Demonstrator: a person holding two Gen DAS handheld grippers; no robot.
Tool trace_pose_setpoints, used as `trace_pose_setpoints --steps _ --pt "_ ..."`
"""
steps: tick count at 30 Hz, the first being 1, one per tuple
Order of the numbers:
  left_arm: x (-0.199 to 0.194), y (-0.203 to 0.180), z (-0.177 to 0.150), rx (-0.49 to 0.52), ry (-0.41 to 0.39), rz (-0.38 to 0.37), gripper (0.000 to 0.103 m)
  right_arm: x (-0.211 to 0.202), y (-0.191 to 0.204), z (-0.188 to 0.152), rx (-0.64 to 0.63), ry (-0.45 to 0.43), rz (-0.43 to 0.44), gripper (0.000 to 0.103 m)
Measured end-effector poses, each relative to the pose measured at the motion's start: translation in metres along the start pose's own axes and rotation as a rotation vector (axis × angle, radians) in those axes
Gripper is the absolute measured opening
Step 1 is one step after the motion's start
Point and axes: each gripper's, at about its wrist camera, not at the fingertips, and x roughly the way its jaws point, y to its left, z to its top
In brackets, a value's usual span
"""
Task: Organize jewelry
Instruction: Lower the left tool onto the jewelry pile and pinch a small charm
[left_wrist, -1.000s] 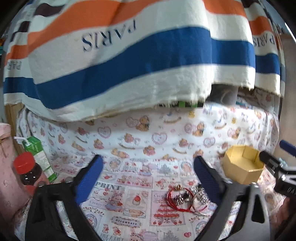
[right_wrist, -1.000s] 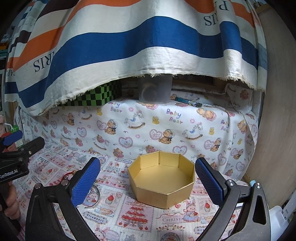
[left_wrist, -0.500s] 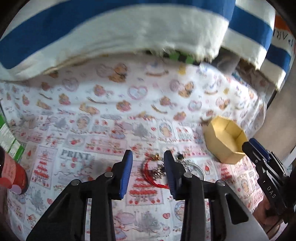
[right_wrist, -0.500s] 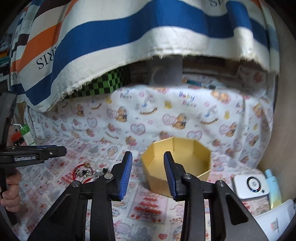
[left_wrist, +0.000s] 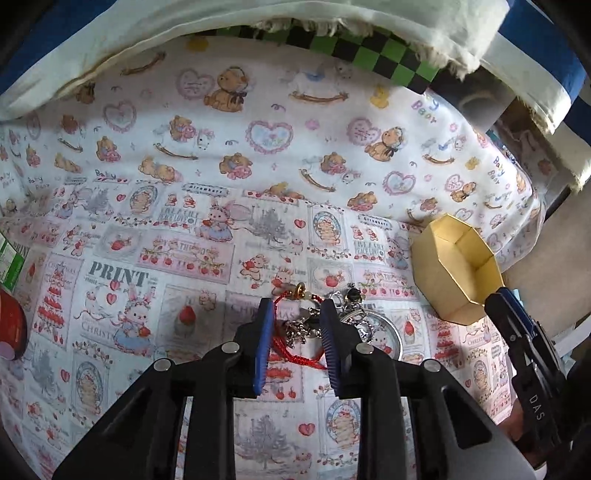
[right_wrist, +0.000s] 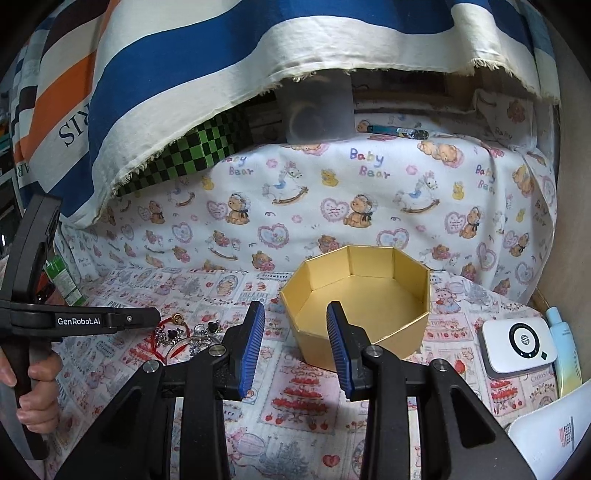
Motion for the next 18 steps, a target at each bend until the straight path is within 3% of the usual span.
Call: trace_pose_setpoints --steps 6,7,8,15,18 --pt "0.014 0.002 -0.003 0.002 0.054 -0.03 0.022 0.0 0.001 0.0 -0.01 -0.001 -0.005 0.038" --pt "0.014 0.002 -0.004 0.0 0.053 -0.047 0.011 0.0 0.002 0.001 -0.012 -0.004 -0.006 0.038" --pt "0.015 0.002 -0.004 -0.004 0.052 -0.057 0.008 0.0 0.002 0.001 -0.014 -0.005 -0.007 0.038" --pt "-0.007 -0.005 -0.008 0.023 -0.021 -0.068 0.008 -0.003 0.007 0.0 -0.043 -0.005 0.003 0.038" --pt "-0.028 -0.003 -0.009 0.023 -0.083 -0.081 0.008 -0.007 0.014 -0.001 -0.068 0.005 0.034 0.053"
